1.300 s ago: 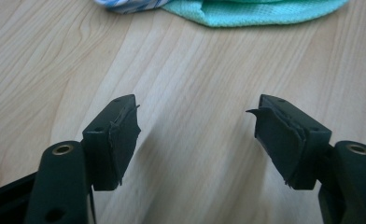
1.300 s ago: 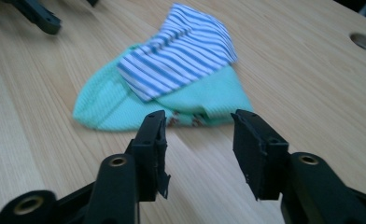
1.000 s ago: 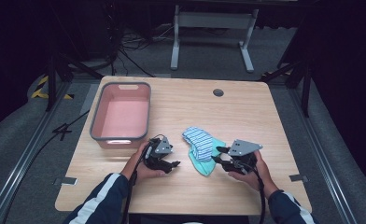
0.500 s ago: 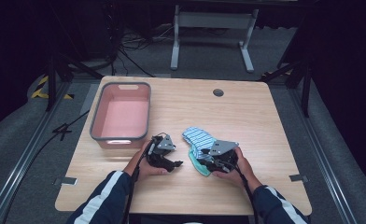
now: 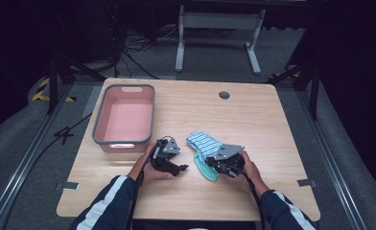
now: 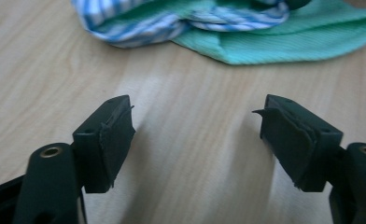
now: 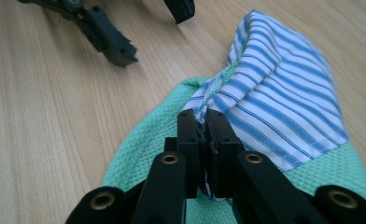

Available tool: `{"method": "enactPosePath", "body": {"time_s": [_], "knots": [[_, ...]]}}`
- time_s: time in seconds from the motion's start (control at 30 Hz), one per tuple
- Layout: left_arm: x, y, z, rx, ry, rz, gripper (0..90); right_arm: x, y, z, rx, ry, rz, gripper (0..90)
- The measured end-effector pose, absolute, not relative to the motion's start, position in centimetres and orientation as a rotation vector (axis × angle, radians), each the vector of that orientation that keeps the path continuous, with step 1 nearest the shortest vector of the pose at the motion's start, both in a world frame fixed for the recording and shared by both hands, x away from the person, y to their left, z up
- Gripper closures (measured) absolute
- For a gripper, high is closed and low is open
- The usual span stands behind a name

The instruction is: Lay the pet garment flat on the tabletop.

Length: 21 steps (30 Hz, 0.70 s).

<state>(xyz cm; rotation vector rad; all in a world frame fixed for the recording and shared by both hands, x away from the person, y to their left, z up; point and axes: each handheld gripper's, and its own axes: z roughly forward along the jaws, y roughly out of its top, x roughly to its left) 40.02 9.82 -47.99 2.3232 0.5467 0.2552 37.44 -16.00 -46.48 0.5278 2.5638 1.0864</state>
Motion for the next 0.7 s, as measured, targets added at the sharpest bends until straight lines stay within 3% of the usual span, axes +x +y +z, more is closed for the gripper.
{"method": "enactPosePath", "body": {"time_s": [0.23, 0.63, 0.7], "knots": [[40.5, 8.5, -47.1, 2.304, 0.516, 0.34, 31.5, 37.1, -16.9, -45.1, 0.526, 2.539, 1.149, 85.9], [41.7, 7.7, -46.7, 2.283, 0.48, 0.416, 26.2, 36.7, -18.7, -42.7, 0.54, 2.477, 1.228, 86.4], [41.8, 7.5, -46.6, 2.278, 0.466, 0.414, 28.7, 36.6, -18.9, -42.5, 0.542, 2.475, 1.229, 86.4]]}}
